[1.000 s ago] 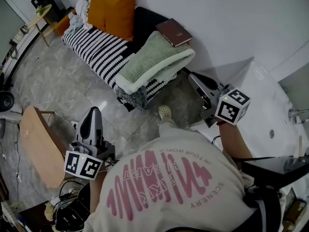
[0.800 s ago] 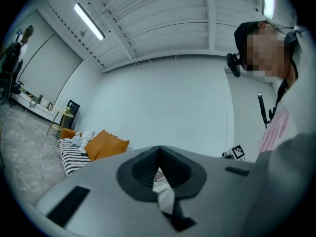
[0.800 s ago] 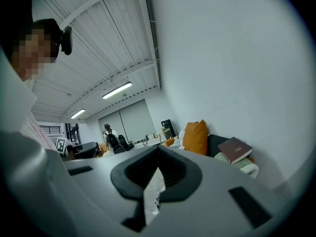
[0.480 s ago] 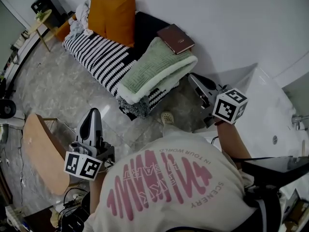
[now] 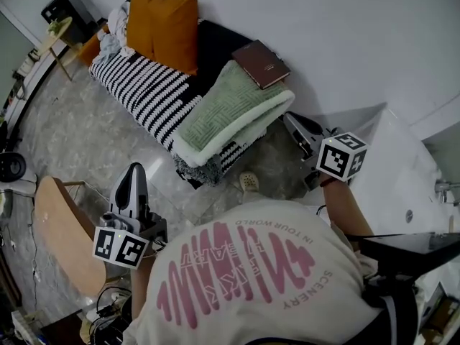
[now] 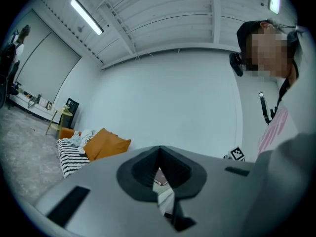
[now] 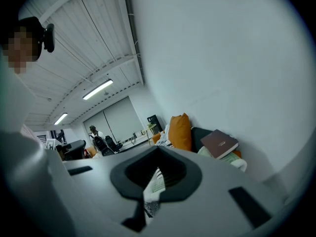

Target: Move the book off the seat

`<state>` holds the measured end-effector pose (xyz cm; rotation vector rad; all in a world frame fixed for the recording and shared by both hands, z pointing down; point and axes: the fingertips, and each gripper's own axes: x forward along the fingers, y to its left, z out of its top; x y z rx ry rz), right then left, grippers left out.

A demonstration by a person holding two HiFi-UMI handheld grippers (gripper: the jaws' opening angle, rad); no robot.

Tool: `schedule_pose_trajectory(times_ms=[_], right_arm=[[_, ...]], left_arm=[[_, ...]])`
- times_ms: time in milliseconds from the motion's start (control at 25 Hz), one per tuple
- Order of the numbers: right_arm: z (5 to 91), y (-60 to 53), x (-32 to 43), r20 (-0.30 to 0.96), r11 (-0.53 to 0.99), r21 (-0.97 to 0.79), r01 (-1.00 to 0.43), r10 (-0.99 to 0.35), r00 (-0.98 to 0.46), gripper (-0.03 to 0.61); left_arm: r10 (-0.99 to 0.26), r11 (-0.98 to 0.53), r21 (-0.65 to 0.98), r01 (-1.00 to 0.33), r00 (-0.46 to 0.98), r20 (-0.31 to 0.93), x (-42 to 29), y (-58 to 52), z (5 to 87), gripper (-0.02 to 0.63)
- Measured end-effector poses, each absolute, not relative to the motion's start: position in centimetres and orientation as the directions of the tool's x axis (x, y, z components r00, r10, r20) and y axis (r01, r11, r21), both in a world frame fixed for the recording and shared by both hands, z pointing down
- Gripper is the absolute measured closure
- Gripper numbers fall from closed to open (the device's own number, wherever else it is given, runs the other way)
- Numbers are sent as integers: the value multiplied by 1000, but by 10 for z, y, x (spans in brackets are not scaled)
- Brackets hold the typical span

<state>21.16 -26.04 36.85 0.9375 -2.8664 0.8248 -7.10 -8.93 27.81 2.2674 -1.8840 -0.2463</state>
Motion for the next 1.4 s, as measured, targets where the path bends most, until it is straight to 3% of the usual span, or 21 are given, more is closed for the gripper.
schedule_pose_trajectory(times_ms=[1400], right_arm=[[437, -395, 197, 349, 625, -528, -576, -458, -817, 568]], left_arm=[[-986, -131, 280, -951, 154, 62, -82, -218, 306, 606]])
